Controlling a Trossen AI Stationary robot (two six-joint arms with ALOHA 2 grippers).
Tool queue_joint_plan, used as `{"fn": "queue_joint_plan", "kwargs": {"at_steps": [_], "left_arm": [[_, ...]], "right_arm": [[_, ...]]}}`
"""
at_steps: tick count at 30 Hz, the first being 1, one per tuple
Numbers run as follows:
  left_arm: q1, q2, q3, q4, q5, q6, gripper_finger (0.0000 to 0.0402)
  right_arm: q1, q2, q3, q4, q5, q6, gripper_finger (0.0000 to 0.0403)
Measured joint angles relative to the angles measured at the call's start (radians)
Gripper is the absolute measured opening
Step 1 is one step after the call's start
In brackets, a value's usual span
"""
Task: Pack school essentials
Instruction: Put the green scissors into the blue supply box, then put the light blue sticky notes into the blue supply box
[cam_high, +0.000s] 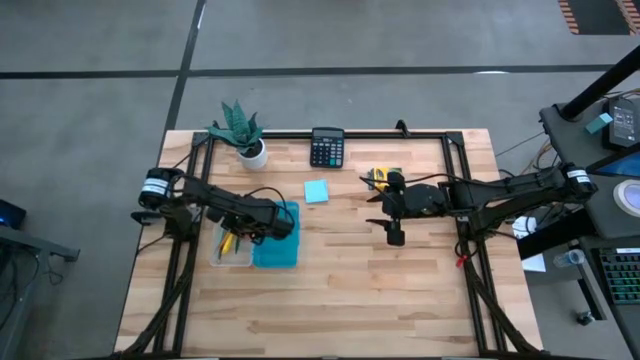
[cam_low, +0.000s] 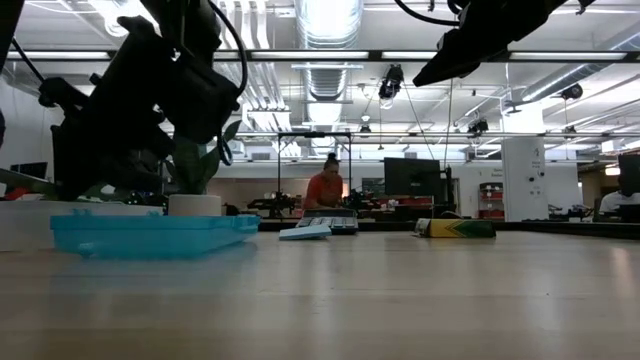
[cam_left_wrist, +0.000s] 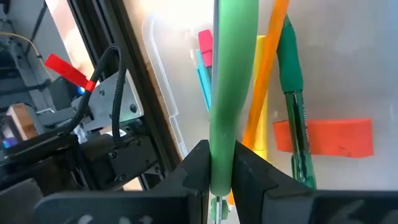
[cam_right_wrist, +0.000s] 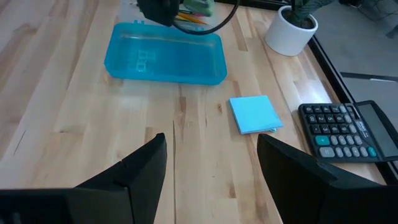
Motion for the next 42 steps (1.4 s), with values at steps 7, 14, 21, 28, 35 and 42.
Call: {"fn": "queue_joint_plan", "kwargs": {"at_steps": [7,14,21,28,35,42], "left_arm": [[0.000,0.013,0.000,0.002,0.000,0.021,0.0050],[0.000,0.012,0.000,0.003,0.000,0.022,0.0102],[0.000,0.010,0.014,-0.002,0.002,0.051,0.0120],[0.000,-0.024,0.045,-0.006,0.006,0.100,0.0121],[-0.038,-0.135,0.092,-0.025,-0.078,0.106,0.0121],[-0.122,-0.280,0.107,0.174,-0.314,0.180,0.0121]], "right_arm": [[0.000,0.000,0.000,0.000,0.000,0.000,0.0237],[0.000,0.000,0.000,0.000,0.000,0.001,0.0237],[0.000,0.000,0.000,0.000,0.000,0.002,0.0237],[0.000,0.000,0.000,-0.001,0.000,0.002,0.0237],[0.000,0.000,-0.007,0.002,-0.001,0.002,0.0237],[0.000,0.002,-0.010,0.023,0.000,0.017,0.0237]]}}
